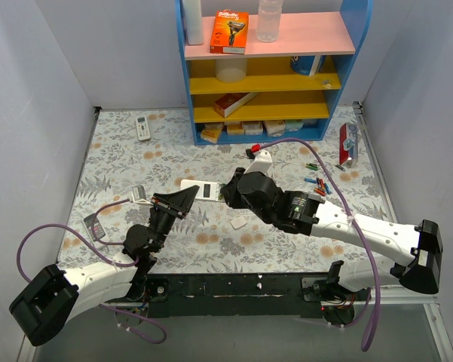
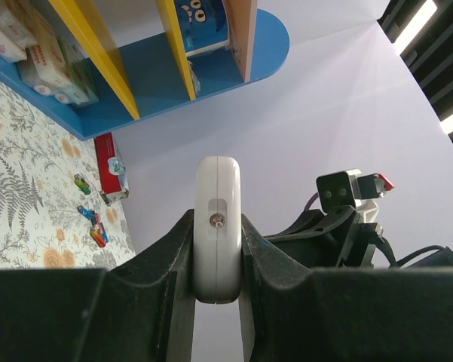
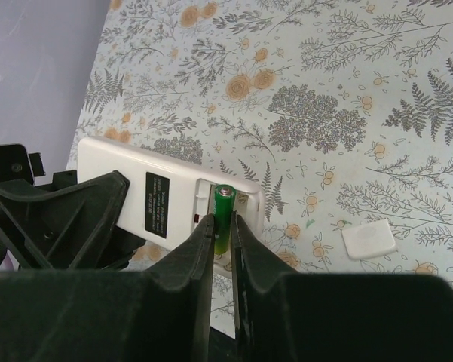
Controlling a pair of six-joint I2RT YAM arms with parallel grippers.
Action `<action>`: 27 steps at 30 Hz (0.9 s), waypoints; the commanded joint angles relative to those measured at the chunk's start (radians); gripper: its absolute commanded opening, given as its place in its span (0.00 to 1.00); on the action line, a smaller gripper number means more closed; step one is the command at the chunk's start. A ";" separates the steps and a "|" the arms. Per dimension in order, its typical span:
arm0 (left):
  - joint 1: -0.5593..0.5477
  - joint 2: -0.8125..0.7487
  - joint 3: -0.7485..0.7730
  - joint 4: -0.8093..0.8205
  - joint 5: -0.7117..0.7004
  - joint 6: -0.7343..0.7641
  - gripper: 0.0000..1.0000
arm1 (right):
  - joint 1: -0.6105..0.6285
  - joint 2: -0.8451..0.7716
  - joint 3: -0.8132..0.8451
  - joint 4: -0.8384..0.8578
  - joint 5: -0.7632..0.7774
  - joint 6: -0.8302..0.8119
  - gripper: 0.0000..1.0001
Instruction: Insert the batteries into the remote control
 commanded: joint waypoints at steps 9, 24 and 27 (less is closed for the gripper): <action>0.009 -0.024 -0.142 0.277 -0.047 -0.236 0.00 | -0.055 -0.013 -0.061 -0.016 -0.035 -0.027 0.11; 0.009 -0.007 -0.125 0.301 -0.016 -0.194 0.00 | -0.079 0.022 -0.036 0.056 -0.117 -0.101 0.11; 0.009 -0.001 -0.124 0.313 -0.004 -0.182 0.00 | -0.087 0.033 -0.030 0.071 -0.150 -0.125 0.11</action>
